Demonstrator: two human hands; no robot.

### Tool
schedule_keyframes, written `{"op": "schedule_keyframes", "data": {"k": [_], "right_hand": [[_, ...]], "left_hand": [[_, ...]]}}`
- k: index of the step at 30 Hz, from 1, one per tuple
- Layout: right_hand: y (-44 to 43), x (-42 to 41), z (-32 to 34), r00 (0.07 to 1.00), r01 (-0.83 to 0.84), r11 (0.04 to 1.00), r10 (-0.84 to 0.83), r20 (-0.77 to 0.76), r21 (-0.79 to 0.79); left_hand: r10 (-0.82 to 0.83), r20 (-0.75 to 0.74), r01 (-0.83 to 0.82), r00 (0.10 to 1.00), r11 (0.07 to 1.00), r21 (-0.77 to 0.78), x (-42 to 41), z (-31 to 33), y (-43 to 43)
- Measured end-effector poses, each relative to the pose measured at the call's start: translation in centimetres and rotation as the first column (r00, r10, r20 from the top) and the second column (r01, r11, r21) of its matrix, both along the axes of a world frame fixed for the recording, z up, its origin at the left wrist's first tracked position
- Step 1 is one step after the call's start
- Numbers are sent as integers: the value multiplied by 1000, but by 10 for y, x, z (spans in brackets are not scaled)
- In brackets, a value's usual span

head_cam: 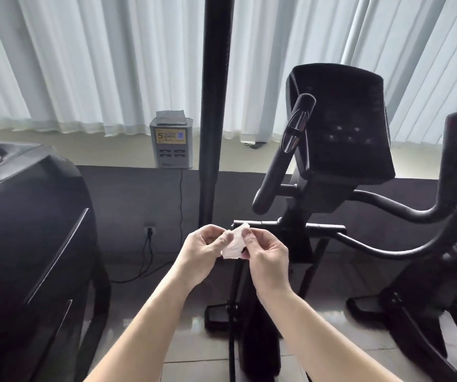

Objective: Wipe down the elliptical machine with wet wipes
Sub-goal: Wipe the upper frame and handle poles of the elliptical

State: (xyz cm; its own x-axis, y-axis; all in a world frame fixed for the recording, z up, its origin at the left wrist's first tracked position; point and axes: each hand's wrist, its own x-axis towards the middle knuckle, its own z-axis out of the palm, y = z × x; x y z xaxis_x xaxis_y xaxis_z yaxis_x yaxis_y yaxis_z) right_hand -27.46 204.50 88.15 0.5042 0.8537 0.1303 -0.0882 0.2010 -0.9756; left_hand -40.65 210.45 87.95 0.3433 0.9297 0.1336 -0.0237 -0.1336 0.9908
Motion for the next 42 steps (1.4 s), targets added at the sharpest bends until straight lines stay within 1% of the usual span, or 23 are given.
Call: {"op": "schedule_keyframes", "data": {"k": [4, 6, 8, 12, 15, 18, 20, 22, 25, 31, 34, 38, 40, 41, 42], "right_hand": [[7, -7, 18, 998, -44, 998, 42, 43, 53], [12, -9, 27, 996, -53, 995, 47, 77, 80], [18, -12, 35, 996, -49, 993, 41, 85, 104], [32, -22, 52, 995, -63, 985, 49, 91, 159], [44, -29, 71, 993, -51, 985, 32, 113, 168], [53, -33, 87, 991, -30, 988, 10, 130, 150], [57, -37, 99, 990, -29, 986, 6, 139, 163], [62, -40, 111, 991, 1, 980, -27, 132, 197], [66, -42, 134, 986, 87, 958, -123, 116, 274], [68, -45, 213, 941, 211, 867, -305, 146, 451], [73, -44, 256, 918, 228, 822, -359, 166, 521], [81, -44, 304, 887, 234, 793, -411, 211, 562], [88, -45, 320, 848, 262, 788, -464, 258, 557], [92, -46, 324, 842, 275, 784, -475, 254, 557], [96, -47, 327, 854, 279, 784, -467, 231, 555]], "left_hand": [[17, -15, -16, 1000, 999, 38, -19, 18, 12], [5, 21, -6, 1000, 999, 47, -25, 30, 17], [-28, 54, 26, 998, 999, 32, -30, 43, 23], [-134, -13, 135, 991, 988, 75, -46, 64, 37], [-108, 4, 107, 994, 984, 144, -54, 80, 50], [-78, 60, 68, 995, 987, 148, -61, 94, 61], [-86, 67, 72, 994, 981, 182, -66, 106, 67], [-88, 78, 67, 993, 968, 243, -70, 118, 72], [-96, 144, 45, 985, 945, 323, -68, 142, 77], [-24, 250, -95, 968, 885, 455, -48, 208, 80], [-12, 321, -164, 947, 842, 515, -44, 238, 86], [36, 368, -242, 929, 812, 532, -43, 281, 94], [10, 411, -225, 912, 848, 479, -42, 298, 98], [-28, 430, -182, 903, 879, 441, -43, 305, 97], [-54, 417, -138, 907, 898, 417, -43, 311, 97]]}}
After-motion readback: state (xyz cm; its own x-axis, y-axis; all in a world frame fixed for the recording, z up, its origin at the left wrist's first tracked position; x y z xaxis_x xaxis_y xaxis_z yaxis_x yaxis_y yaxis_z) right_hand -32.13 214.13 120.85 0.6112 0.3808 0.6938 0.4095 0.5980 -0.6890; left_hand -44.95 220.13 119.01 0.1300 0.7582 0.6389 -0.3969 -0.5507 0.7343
